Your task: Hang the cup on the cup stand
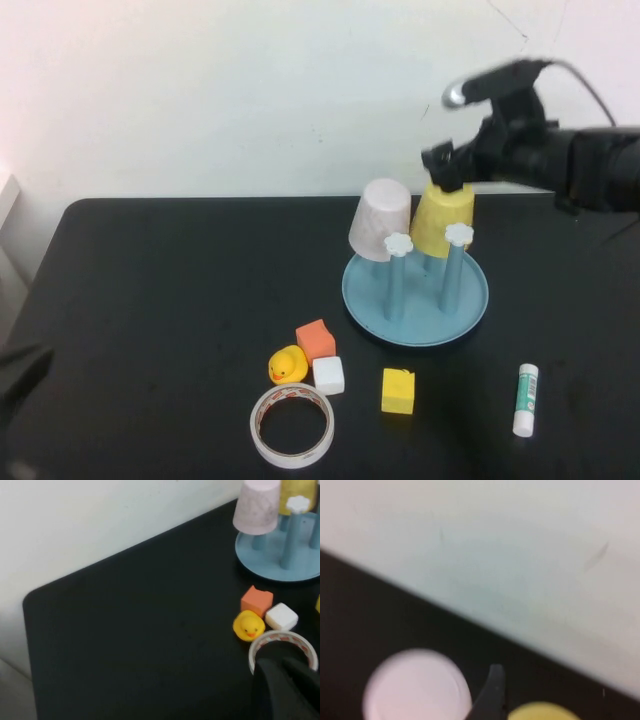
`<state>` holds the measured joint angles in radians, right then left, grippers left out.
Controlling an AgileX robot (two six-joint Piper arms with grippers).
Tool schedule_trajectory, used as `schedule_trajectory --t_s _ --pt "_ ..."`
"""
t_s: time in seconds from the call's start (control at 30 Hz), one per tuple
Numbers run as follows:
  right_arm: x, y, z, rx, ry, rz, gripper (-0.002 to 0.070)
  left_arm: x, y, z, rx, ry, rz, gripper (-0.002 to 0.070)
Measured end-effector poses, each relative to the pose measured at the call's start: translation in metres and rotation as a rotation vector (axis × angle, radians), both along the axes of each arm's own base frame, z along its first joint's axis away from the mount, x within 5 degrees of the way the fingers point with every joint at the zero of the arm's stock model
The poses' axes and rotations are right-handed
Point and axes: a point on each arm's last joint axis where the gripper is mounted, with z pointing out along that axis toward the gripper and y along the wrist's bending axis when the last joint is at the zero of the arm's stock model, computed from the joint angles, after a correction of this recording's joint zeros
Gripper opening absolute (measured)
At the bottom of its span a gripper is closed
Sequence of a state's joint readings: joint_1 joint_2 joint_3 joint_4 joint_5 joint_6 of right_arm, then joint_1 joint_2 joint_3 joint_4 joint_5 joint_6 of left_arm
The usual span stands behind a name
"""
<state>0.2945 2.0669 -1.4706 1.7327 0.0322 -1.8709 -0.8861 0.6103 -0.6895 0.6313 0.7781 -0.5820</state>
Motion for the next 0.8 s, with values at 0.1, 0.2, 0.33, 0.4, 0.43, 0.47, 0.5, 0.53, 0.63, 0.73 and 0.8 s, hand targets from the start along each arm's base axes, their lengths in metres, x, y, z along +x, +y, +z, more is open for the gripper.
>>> schedule_trajectory --t_s 0.1,0.2,0.33,0.4,0.43,0.47,0.5,0.53,0.63,0.73,0.8 --pt "-0.012 0.0 0.032 0.065 -0.044 0.019 0.0652 -0.015 0.017 -0.015 -0.038 -0.017 -0.002 -0.0001" --pt "-0.033 -0.001 0.067 0.138 -0.088 0.054 0.0486 -0.028 0.031 -0.03 -0.1 -0.051 -0.014 -0.0001" --pt "-0.072 -0.008 0.104 0.208 -0.132 0.101 0.0148 -0.042 0.045 -0.048 -0.192 -0.117 -0.039 -0.0001" --pt "-0.096 -0.013 0.119 0.225 -0.153 0.118 0.0064 -0.046 0.05 -0.055 -0.217 -0.138 -0.046 -0.0001" --pt "-0.109 -0.016 0.125 0.234 -0.163 0.128 0.0042 -0.048 0.052 -0.059 -0.226 -0.146 -0.048 -0.0001" --pt "-0.119 -0.019 0.129 0.238 -0.172 0.134 0.003 -0.049 0.053 -0.063 -0.231 -0.151 -0.048 -0.0001" --pt "-0.132 -0.022 0.135 0.246 -0.184 0.146 0.0021 -0.05 0.054 -0.065 -0.236 -0.154 -0.048 -0.0001" --pt "-0.143 -0.024 0.139 0.251 -0.194 0.155 0.0015 -0.051 0.055 -0.067 -0.241 -0.158 -0.048 -0.0001" --pt "-0.185 -0.034 0.151 0.269 -0.241 0.193 0.0007 -0.052 0.056 -0.073 -0.242 -0.16 -0.048 -0.0001" --pt "-0.226 -0.043 0.16 0.287 -0.297 0.229 0.0005 -0.052 0.057 -0.073 -0.243 -0.158 -0.046 -0.0001" --pt "-0.249 -0.049 0.162 0.298 -0.328 0.245 0.0004 -0.052 0.057 -0.073 -0.242 -0.157 -0.046 -0.0001"
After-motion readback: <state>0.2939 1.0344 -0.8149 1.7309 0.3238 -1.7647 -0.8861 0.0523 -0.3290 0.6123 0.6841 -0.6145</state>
